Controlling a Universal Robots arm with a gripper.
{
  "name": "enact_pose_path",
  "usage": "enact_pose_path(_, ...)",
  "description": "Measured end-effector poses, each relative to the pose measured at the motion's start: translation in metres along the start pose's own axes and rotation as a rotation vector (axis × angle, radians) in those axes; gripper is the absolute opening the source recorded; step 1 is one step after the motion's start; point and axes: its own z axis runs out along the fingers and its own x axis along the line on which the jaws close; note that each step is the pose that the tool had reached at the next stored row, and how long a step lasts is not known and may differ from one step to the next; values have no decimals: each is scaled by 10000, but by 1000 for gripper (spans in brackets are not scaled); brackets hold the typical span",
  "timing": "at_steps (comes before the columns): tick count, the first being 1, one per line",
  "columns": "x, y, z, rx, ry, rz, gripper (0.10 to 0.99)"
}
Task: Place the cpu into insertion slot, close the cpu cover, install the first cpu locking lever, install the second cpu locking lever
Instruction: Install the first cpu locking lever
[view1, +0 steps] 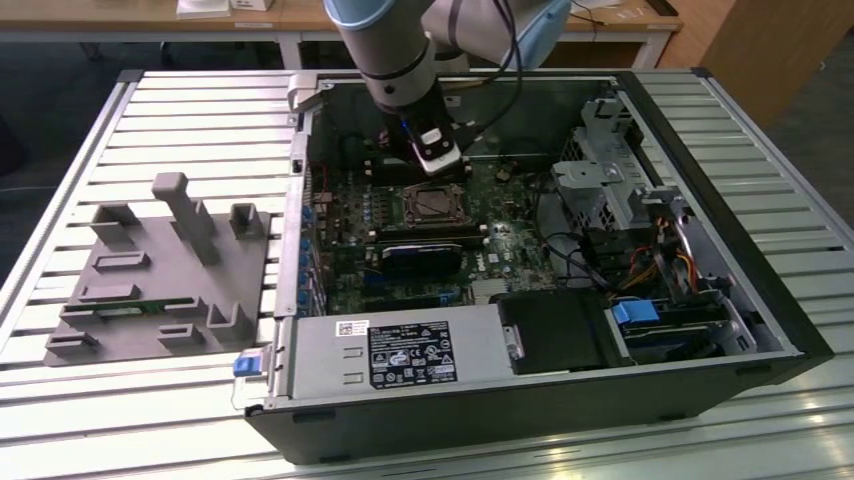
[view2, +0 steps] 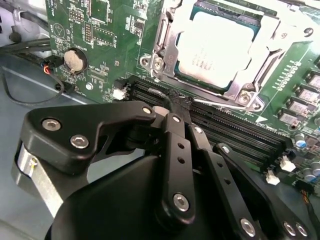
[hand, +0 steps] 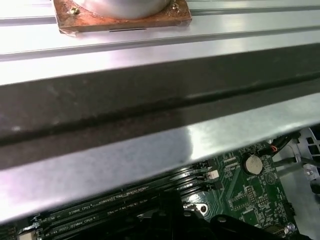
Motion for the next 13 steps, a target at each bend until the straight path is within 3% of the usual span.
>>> enact_pose_path(4,12,-3,18,43,-56,-27,106)
enact_pose_path(13,29,-19,74,275,-137,-112,106)
